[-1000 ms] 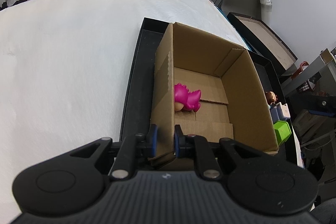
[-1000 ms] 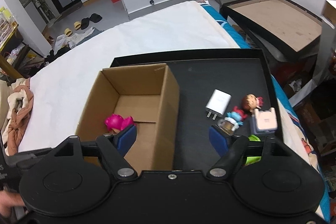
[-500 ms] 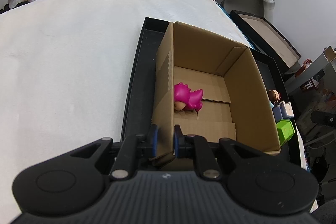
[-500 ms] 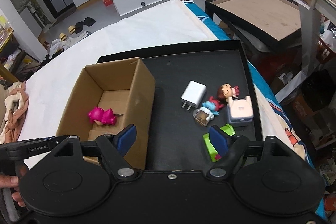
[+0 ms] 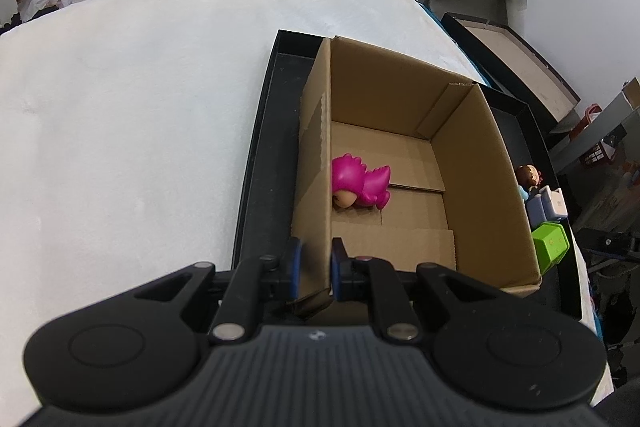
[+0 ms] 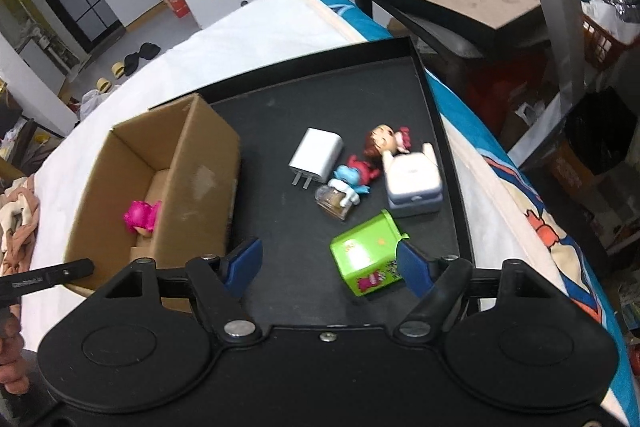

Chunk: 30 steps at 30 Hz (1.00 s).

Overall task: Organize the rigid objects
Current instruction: 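Move the right gripper to the green cube container and grasp it, then lift the green container and carry it over the box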

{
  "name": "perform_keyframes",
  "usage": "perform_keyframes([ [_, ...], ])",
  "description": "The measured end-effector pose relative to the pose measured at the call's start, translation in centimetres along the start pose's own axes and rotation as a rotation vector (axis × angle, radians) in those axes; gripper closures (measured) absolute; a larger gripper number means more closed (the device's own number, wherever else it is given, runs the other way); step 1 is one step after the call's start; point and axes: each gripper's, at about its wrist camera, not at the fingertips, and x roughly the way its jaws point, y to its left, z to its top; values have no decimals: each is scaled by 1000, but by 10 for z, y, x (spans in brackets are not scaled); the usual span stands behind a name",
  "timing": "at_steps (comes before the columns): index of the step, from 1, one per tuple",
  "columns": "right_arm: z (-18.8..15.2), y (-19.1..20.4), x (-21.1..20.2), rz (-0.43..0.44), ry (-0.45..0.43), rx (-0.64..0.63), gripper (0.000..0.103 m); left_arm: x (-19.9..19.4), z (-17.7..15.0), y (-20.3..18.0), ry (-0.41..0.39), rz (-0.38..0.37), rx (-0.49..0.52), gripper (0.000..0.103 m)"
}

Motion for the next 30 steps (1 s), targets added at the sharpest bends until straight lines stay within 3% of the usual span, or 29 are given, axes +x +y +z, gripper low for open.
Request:
perform_keyframes([
  [22,-5,-6,60,-144,108,-154,31,6,2,-3,13,28,-21,89],
  [24,-6,-7,63,-165,109,-170,37,6,1,-3,12,29,-17,89],
  [25,-8,-7,64,-170,109,-175,48,6,1,-3,12,28,-14,89],
  [30,-10,-4,58,-176,102,-177,50,7,2,-4,14,31,-9,90],
])
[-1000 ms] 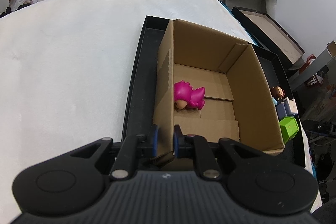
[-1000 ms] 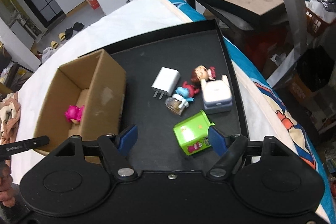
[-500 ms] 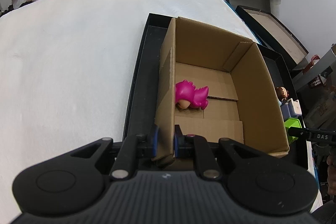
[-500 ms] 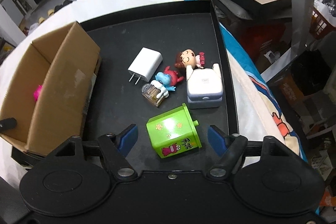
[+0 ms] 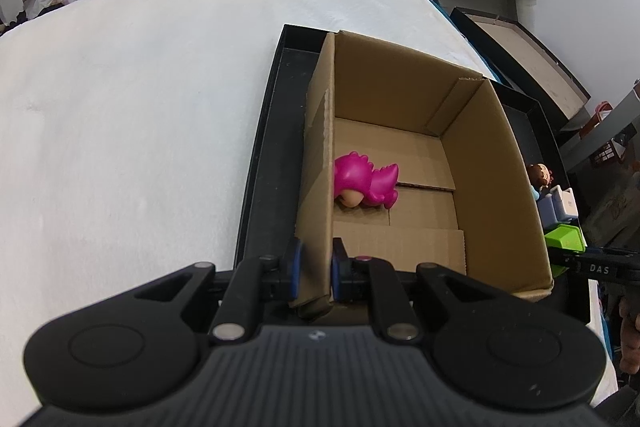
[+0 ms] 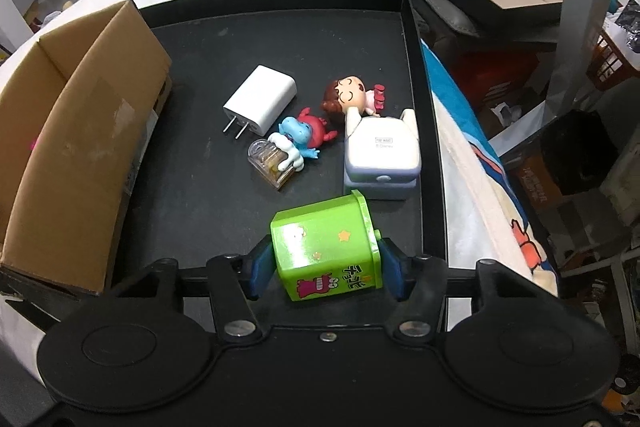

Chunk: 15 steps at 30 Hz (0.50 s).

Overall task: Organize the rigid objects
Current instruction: 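Lift the green container and carry it over the box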

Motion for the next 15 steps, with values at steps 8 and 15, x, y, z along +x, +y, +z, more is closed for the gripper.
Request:
perform_keyframes([
  [8,0,2,-22,16,-34,38,50,0,0,0,3,0,-9,89],
  [15,6,13,-39,30,-61,31,50,0,0,3,6,-9,-22,89],
])
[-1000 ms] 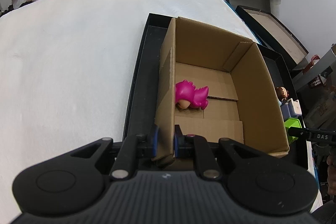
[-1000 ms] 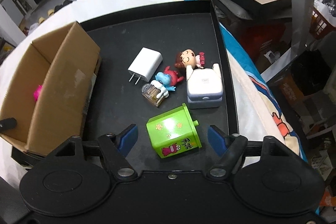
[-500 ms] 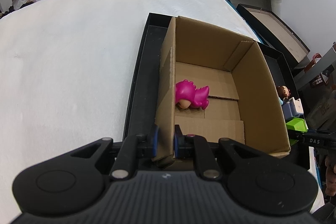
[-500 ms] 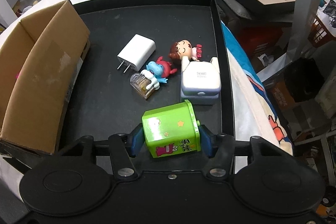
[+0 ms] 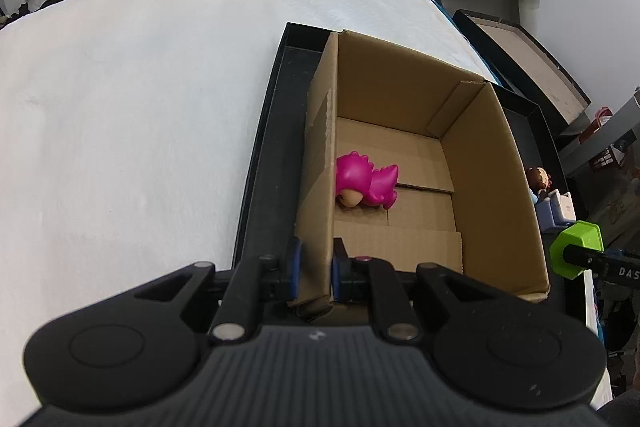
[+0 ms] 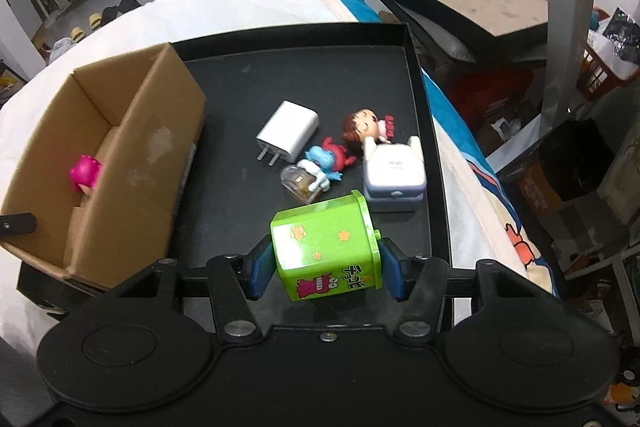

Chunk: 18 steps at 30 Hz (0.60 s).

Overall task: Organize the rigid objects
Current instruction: 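Lift the green container and carry it over the box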

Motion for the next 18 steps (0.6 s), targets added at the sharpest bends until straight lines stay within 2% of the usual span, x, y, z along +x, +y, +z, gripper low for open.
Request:
perform_keyframes([
  [18,22,32,-36,-9,-59,-59,50,-2,-2,7,1,-32,-17,89],
])
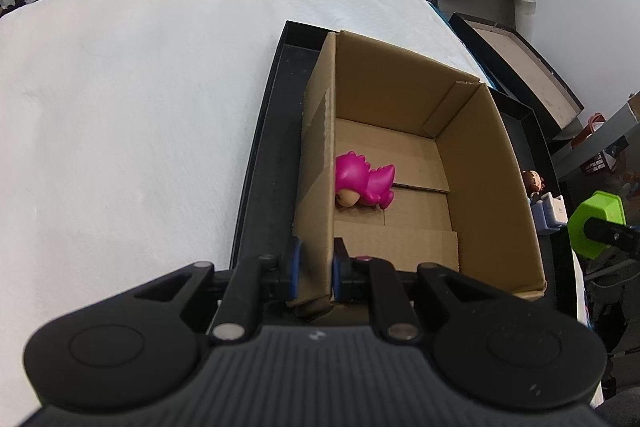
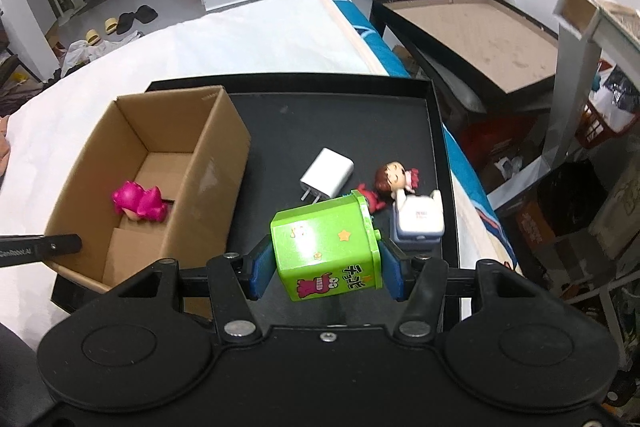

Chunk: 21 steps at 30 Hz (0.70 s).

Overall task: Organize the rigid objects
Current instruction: 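Lift the green container and carry it over the box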

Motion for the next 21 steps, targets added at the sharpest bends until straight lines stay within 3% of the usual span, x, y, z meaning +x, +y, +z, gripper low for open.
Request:
perform_keyframes([
  [21,32,64,-19,22,-43,-90,50,1,0,9,-3,-40,-17,88],
])
